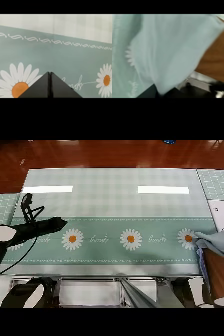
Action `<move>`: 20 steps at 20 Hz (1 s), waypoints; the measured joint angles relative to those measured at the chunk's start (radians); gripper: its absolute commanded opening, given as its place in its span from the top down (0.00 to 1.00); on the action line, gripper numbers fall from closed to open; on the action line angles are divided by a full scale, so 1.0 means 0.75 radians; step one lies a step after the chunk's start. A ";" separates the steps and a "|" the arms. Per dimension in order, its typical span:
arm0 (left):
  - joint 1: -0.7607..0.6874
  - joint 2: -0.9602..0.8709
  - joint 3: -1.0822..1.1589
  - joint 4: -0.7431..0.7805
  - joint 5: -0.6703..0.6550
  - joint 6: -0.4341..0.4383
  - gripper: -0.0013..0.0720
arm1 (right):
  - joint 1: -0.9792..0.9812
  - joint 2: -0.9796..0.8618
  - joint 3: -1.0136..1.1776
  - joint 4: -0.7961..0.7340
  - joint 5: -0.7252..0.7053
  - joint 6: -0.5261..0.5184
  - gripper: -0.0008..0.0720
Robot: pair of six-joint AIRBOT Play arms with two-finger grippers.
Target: Fold the shirts.
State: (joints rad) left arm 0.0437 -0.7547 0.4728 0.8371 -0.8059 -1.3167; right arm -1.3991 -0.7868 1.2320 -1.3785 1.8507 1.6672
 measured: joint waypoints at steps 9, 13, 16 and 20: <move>0.002 -0.017 0.049 0.001 0.091 0.000 0.96 | -0.023 0.010 -0.069 -0.005 -0.008 -0.010 0.95; 0.008 -0.081 0.319 0.001 0.059 0.000 0.96 | 0.268 -0.084 0.054 0.280 -0.259 -0.028 0.95; -0.022 -0.192 0.667 -0.001 0.008 0.000 0.96 | 0.781 -0.222 0.214 0.367 -0.524 -0.060 0.95; -0.204 -0.437 1.092 0.220 -0.199 -0.086 0.96 | 1.583 -0.480 0.354 0.170 -0.697 -0.091 0.95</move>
State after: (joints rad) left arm -0.1097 -1.0828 1.2919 1.0019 -0.9554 -1.3815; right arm -0.2115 -1.1469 1.4971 -1.2510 1.3281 1.5993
